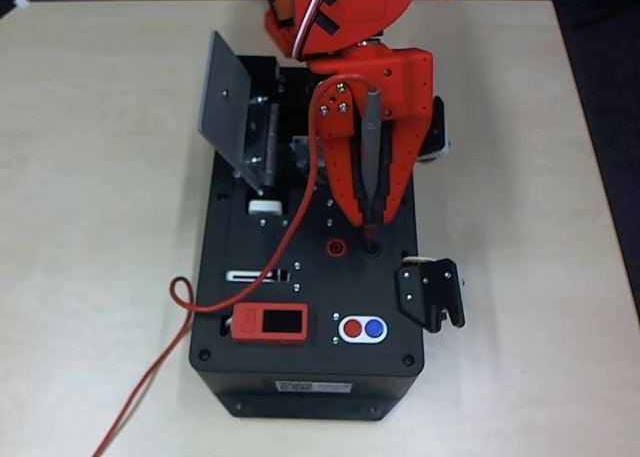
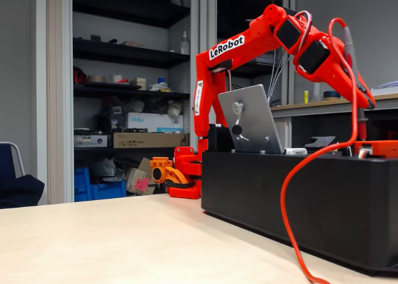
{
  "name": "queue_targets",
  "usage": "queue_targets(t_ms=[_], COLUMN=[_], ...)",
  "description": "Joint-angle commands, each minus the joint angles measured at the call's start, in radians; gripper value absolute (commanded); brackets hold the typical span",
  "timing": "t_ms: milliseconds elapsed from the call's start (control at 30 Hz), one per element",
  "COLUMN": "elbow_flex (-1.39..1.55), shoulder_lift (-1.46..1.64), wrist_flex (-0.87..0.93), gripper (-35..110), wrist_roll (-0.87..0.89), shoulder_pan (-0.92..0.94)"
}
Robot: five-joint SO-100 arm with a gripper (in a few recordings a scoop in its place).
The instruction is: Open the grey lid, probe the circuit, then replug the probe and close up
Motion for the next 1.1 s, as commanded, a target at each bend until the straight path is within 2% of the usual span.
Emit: queue_targets(t_ms=[0,667,1067], elbow_flex=[0.000,0.057,0.221], shoulder_lift=[0.066,0.060,0.041], wrist_flex=[0.017,-0.048,-0.284], gripper=[0,0,0], wrist_roll=[0.011,0.037,0.018], shoulder_pan=[-0.005,-0.015,-0.009])
